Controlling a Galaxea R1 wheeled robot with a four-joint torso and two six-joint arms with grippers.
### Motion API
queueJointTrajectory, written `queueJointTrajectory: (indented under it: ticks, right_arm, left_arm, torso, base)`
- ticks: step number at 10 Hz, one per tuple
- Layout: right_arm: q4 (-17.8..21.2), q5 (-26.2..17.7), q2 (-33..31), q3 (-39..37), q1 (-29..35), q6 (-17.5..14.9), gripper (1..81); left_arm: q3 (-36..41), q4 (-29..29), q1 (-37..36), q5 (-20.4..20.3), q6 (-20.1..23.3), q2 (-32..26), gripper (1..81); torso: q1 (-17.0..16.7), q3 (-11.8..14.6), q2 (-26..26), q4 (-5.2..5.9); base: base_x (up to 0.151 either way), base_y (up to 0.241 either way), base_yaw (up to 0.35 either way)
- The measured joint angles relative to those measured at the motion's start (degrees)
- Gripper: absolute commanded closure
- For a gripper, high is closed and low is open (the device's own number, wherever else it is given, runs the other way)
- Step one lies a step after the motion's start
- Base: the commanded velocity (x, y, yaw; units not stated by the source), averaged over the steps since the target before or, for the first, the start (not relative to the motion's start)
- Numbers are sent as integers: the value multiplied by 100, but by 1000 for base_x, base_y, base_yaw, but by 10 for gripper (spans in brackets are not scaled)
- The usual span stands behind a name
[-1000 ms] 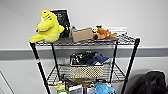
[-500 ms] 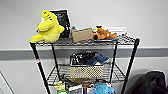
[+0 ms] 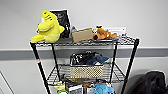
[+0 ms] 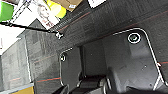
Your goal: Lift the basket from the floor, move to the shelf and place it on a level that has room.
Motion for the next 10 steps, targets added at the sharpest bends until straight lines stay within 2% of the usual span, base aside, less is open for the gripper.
queueJointTrajectory:
  ticks: [6, 10]
  right_arm:
    - [-335, 67, 1158, -1847, -358, 0, 10]
    - [-499, 76, 1918, -3189, -614, 0, 10]
  left_arm:
    - [-1921, 5, 302, 65, -7, 1161, 10]
    - [-3173, 7, 345, 318, -7, 1921, 10]
  torso:
    - [-5, 2, 0, 0]
    - [-7, 5, -2, 0]
  base:
    - [0, 0, 0]
    - [0, 0, 0]
